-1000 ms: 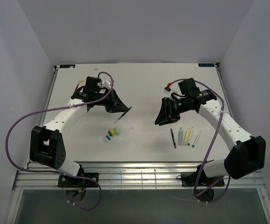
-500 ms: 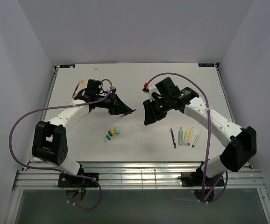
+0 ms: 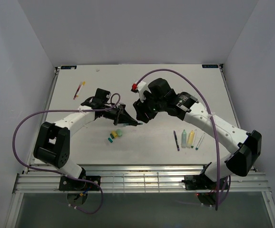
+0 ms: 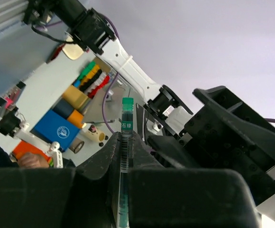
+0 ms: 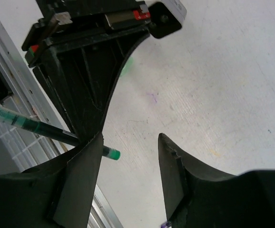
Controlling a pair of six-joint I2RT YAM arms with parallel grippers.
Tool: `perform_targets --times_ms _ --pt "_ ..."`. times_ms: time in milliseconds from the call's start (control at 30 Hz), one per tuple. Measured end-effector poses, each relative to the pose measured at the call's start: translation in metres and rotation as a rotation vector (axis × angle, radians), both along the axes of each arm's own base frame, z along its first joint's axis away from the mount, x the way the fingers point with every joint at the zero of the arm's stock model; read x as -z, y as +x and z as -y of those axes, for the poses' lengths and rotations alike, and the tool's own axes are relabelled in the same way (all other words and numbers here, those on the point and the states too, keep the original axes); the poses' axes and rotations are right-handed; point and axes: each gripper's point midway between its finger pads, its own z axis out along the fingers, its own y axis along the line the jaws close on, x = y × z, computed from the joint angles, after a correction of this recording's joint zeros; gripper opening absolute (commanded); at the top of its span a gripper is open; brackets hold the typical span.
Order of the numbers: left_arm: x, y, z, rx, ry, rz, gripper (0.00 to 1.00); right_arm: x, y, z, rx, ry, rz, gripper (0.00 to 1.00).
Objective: Open the pen caps
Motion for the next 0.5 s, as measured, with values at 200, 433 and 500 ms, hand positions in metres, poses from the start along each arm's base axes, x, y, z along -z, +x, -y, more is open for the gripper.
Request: perform_targets --times_ms 200,433,500 --pt "-0.007 -0.008 -0.002 0.036 -0.037 -0.066 0.0 -0.014 -0.015 -0.016 -0.077 0.039 0.046 0.51" --pt "0.007 -0.009 -0.003 0.045 -0.014 -0.156 0.0 -0.049 -0.042 -0.025 -0.154 0.139 0.1 0.48" --pt "0.009 -0.008 -0.002 0.045 -0.01 -0.169 0.0 -0.052 -0.048 -0.029 -0.173 0.151 0.104 0.47"
